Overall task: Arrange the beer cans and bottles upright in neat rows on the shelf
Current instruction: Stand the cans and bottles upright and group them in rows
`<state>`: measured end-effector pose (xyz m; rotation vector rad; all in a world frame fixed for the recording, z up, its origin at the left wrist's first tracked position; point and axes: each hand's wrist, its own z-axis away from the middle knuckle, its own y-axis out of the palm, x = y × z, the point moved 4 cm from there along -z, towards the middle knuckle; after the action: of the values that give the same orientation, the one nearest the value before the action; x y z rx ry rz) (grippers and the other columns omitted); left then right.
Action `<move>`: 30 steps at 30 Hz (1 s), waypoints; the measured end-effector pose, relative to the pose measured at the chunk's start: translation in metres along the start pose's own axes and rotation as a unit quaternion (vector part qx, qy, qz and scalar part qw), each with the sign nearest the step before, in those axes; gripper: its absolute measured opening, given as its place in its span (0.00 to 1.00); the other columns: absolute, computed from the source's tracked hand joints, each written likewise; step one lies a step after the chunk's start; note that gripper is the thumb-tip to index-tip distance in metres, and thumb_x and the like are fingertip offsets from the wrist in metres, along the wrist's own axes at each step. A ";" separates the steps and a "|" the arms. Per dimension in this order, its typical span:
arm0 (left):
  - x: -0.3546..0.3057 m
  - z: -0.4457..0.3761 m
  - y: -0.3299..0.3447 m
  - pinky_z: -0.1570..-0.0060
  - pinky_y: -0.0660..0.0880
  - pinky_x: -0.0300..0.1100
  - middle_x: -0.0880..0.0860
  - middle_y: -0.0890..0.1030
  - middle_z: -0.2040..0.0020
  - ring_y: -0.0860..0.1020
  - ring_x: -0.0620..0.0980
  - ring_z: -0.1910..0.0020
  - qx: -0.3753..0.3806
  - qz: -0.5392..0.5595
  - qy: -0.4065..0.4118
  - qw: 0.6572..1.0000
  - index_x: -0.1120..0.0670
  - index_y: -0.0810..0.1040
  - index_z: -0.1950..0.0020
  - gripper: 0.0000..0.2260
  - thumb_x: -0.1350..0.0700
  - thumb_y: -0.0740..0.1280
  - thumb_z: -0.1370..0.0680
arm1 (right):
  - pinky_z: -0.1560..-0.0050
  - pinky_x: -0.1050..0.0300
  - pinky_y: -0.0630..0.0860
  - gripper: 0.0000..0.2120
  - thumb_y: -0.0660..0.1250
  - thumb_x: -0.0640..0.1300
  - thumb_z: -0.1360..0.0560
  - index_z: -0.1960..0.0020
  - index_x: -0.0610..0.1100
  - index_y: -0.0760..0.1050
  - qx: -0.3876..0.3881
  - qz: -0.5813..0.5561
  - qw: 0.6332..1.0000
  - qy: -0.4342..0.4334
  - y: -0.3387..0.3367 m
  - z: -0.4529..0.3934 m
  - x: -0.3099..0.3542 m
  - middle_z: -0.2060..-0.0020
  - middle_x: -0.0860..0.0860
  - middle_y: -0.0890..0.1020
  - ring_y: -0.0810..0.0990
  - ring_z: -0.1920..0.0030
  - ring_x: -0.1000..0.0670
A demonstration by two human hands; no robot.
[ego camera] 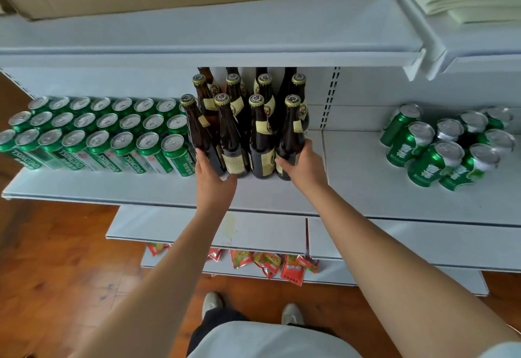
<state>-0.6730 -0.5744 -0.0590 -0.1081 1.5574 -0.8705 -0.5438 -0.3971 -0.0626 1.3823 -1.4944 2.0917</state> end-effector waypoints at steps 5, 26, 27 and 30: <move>-0.002 0.045 0.021 0.38 0.70 0.49 0.54 0.65 0.27 0.68 0.54 0.30 -0.008 -0.003 -0.010 1.000 0.55 0.58 0.23 0.29 0.60 0.64 0.22 | 0.46 0.53 0.73 0.33 0.74 0.50 0.28 0.30 0.38 0.63 -0.005 0.032 0.999 0.019 -0.016 0.011 -0.005 0.38 0.41 0.76 0.76 0.38 0.41; -0.114 0.127 0.172 0.44 0.77 0.42 0.51 0.75 0.39 0.76 0.46 0.45 0.250 0.024 0.162 0.954 0.53 0.72 0.32 0.19 0.59 0.67 0.23 | 0.38 0.46 0.72 0.27 0.72 0.44 0.27 0.32 0.37 0.69 -0.264 0.079 0.961 0.037 -0.215 0.074 -0.130 0.38 0.39 0.75 0.73 0.38 0.39; -0.120 0.129 0.184 0.44 0.78 0.43 0.51 0.75 0.38 0.76 0.46 0.45 0.254 0.019 0.169 0.952 0.53 0.72 0.32 0.19 0.58 0.68 0.23 | 0.39 0.44 0.73 0.27 0.73 0.43 0.28 0.33 0.37 0.69 -0.268 0.089 0.958 0.043 -0.225 0.070 -0.145 0.38 0.39 0.74 0.73 0.38 0.39; -0.148 0.129 0.226 0.45 0.79 0.47 0.52 0.73 0.36 0.76 0.48 0.42 0.236 -0.012 0.218 0.947 0.53 0.71 0.31 0.21 0.57 0.70 0.24 | 0.38 0.43 0.72 0.34 0.75 0.45 0.31 0.29 0.39 0.66 -0.255 0.127 0.958 0.045 -0.256 0.048 -0.187 0.36 0.38 0.71 0.70 0.36 0.38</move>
<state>-0.4339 -0.3935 -0.0590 0.4395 1.7045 -1.3283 -0.2542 -0.2600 -0.0489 0.9319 -2.0679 1.6790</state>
